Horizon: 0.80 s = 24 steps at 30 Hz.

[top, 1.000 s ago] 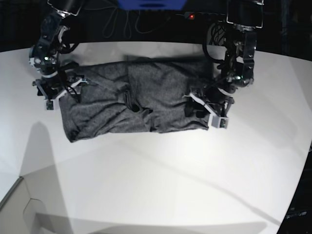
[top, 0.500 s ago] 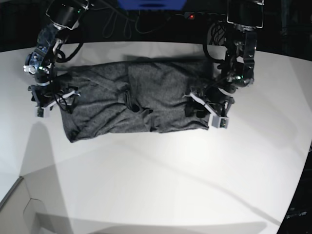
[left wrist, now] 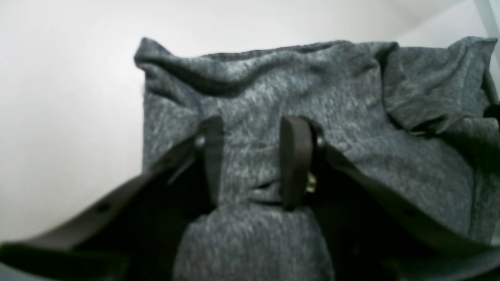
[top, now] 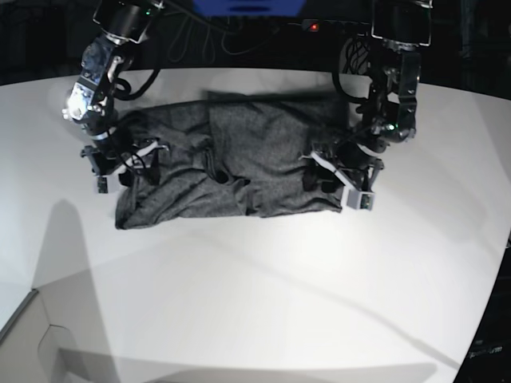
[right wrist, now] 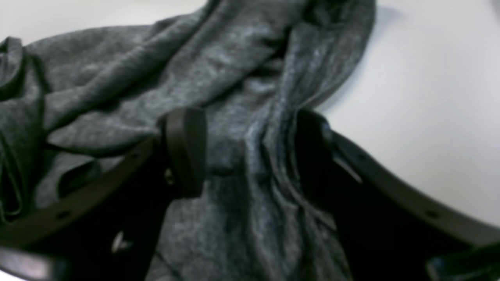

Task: Layout the t-shirt on the table in an organized manner, then fold the t-shirt properly
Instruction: 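Grasp the strip's other end with the right gripper, then fold the held end over onto the left gripper's side with the right gripper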

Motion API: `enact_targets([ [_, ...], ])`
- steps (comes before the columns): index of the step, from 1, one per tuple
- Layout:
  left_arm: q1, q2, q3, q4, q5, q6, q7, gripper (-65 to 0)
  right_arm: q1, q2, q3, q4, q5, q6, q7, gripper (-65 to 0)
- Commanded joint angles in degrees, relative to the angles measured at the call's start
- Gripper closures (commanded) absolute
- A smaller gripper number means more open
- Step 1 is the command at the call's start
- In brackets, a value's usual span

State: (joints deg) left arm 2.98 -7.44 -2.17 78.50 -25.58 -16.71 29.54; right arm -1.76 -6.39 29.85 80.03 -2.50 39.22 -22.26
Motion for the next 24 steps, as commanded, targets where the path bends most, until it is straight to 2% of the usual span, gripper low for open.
enact_targets([
  [1,-0.5,-0.2,-0.2,0.9,-0.1,0.0,-0.1,-23.8,0.0,0.0,-0.1,0.2,-0.6,0.8,-2.4,-31.3],
  [3,-0.5,-0.2,-0.2,0.9,-0.1,0.0,-0.1,-23.8,0.1,-0.1,-0.1,0.2,-0.6,0.8,-2.4,-30.8],
  [5,-0.5,-0.2,-0.2,0.9,-0.1,0.0,-0.1,-23.8,0.3,-0.1,-0.2,0.1,-0.6,0.8,-2.4,-27.3],
  [7,-0.5,-0.2,-0.2,0.9,-0.2,0.0,-0.1,-23.8,0.3,-0.1,-0.8,0.1,-0.6,0.8,-2.4,-20.2],
  [11,-0.5,-0.2,-0.2,0.9,-0.4,0.0,-0.1,-23.8,0.3,-0.1,-1.7,0.3,-0.6,0.8,-2.4,0.0],
  [17,-0.6,-0.1,-0.2,0.9,-0.2,0.0,-0.1,-23.8,-2.0,-1.3,-2.0,10.8,2.4,0.8,-2.4,0.0],
  [20,-0.6,0.0,-0.2,0.9,-0.2,0.0,-0.1,-23.8,-4.4,-1.3,-6.2,17.4,2.5,0.8,-2.5,0.0],
  [24,-0.5,-0.1,-0.2,0.9,-0.2,0.0,-0.1,-23.8,-9.9,-1.3,-14.9,27.5,2.5,0.8,-2.5,0.0],
])
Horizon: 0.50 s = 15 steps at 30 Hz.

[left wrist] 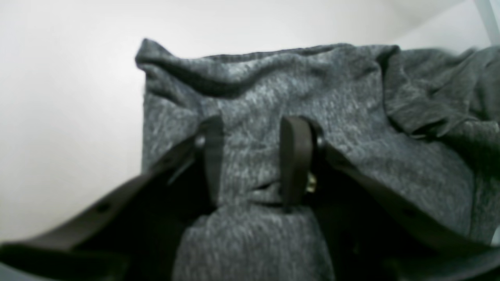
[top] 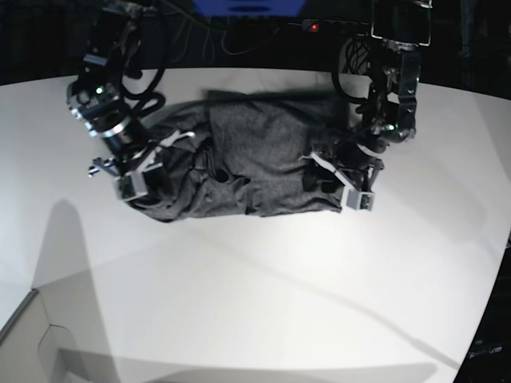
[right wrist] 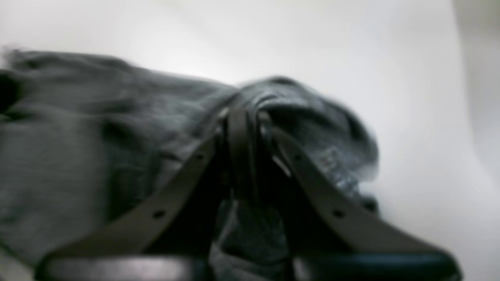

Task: Layout the t-shirt on the table in an organized manner, then fold the t-shirt properly
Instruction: 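Fold the held end over onto the left gripper's side with the right gripper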

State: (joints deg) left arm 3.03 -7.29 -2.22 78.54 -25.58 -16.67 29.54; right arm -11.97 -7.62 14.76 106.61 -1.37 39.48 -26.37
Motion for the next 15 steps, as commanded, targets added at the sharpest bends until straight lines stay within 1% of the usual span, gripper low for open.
enact_targets([
  [1,-0.5,-0.2,-0.1,0.9,-0.1,-0.1,-0.1,-23.8,-1.0,-0.1,-2.6,3.1,1.3,0.5,1.6,0.0],
  [5,-0.5,-0.1,-0.1,0.9,-0.1,-0.1,-0.1,-23.8,-5.0,0.0,-14.4,8.5,1.1,0.5,1.6,0.0],
  [9,-0.5,-0.1,0.1,0.9,-0.1,-0.1,0.0,-23.8,-5.6,0.2,-24.0,8.1,1.0,0.5,1.6,0.0],
  [11,-0.5,-0.1,0.2,0.9,-0.1,-0.1,0.0,-23.8,-4.3,0.2,-29.1,7.6,0.6,0.5,1.6,0.0],
  [13,-0.5,-0.1,0.2,0.9,-0.4,-0.1,0.0,-23.8,-2.5,0.3,-33.9,5.8,-1.4,0.5,1.6,0.0],
  [15,-0.5,-0.1,0.0,1.0,-0.5,-0.1,0.0,-23.8,-0.6,0.0,-36.5,3.1,-3.6,-0.5,1.6,0.0],
])
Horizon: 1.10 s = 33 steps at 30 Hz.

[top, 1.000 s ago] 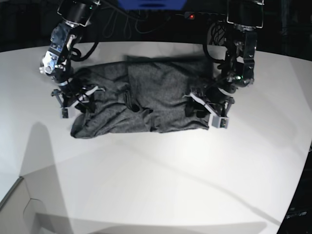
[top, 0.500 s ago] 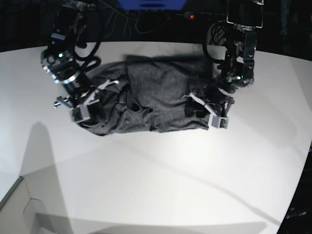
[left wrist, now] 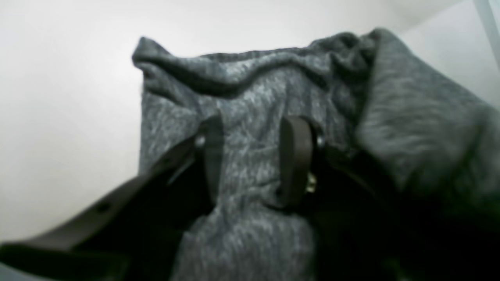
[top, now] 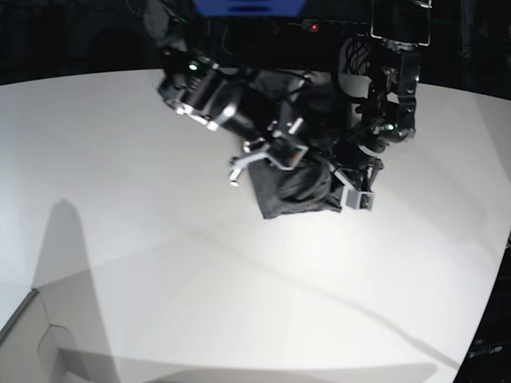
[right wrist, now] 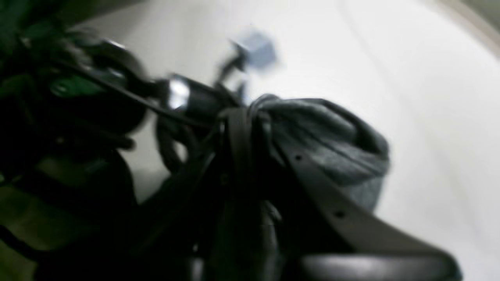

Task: Layout the t-shirt on the table in an organized manner, then fold the t-shirt properly
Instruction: 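Fold the held end over onto the left gripper's side with the right gripper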

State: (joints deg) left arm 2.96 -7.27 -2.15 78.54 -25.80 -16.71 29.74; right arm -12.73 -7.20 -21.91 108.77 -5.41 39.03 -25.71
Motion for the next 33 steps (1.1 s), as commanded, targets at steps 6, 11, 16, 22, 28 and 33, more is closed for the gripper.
enact_targets([
  [6,0.2,-0.1,-0.3,6.6,-0.4,0.0,2.6,-23.8,3.3,-0.6,-1.5,-4.0,-0.4,-0.9,1.1,0.0],
  [11,1.7,-0.3,-1.0,12.4,-0.3,0.0,5.1,-23.8,4.0,-0.5,1.1,-3.7,-0.3,-0.9,1.1,0.0],
  [16,3.4,0.2,-7.4,15.1,0.0,0.0,8.9,-23.8,4.2,-0.2,4.0,-3.7,-0.3,-0.7,1.1,0.0],
  [22,4.5,-0.3,-12.3,15.0,0.1,0.0,12.1,-23.8,4.2,-0.1,5.0,-3.7,-0.3,-0.6,1.1,0.0],
  [28,7.5,-0.6,-17.5,17.4,0.2,0.0,12.2,-23.8,5.4,-0.2,4.5,-3.7,-0.2,-0.6,1.1,0.0],
  [33,8.1,-1.7,-17.8,14.7,0.2,0.0,12.2,-23.8,7.3,-0.5,4.5,-4.1,-0.2,-0.6,1.1,0.0],
])
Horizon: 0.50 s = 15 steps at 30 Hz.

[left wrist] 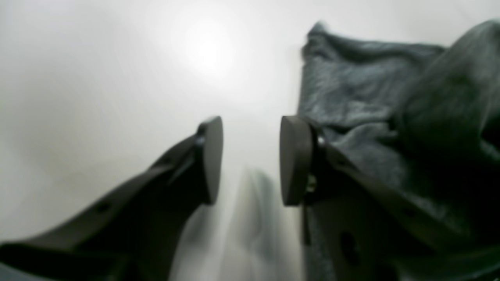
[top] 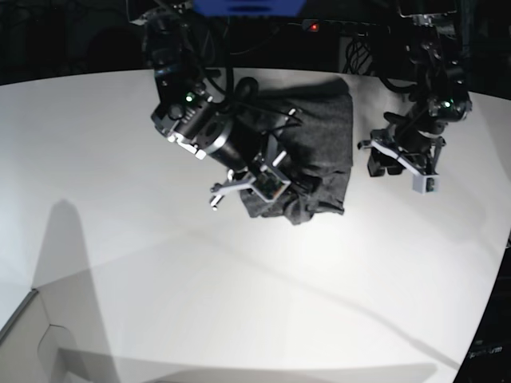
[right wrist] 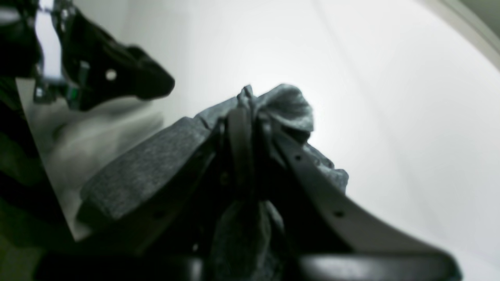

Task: Layout the t-shirt on the table in an organized manner, then fold the t-shirt properly
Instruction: 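Fold the held end over onto the left gripper's side with the right gripper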

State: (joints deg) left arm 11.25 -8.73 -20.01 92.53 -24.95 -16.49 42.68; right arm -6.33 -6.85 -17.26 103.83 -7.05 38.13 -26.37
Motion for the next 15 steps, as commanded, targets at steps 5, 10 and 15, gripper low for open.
enact_targets([
  [5,-0.6,0.3,0.4,-1.8,-0.7,-0.3,-0.8,-23.8,3.8,-2.0,-1.1,-1.7,1.5,0.3,1.7,0.0],
  [10,-0.4,-0.2,5.1,-1.8,-0.7,-0.3,-1.0,-23.8,6.9,-2.1,-3.4,-4.8,1.5,0.1,1.7,0.0],
  [15,-0.4,0.1,6.1,-1.8,-0.7,-0.3,-0.9,-23.8,10.6,-2.1,-5.6,-9.5,1.5,0.0,2.1,0.0],
])
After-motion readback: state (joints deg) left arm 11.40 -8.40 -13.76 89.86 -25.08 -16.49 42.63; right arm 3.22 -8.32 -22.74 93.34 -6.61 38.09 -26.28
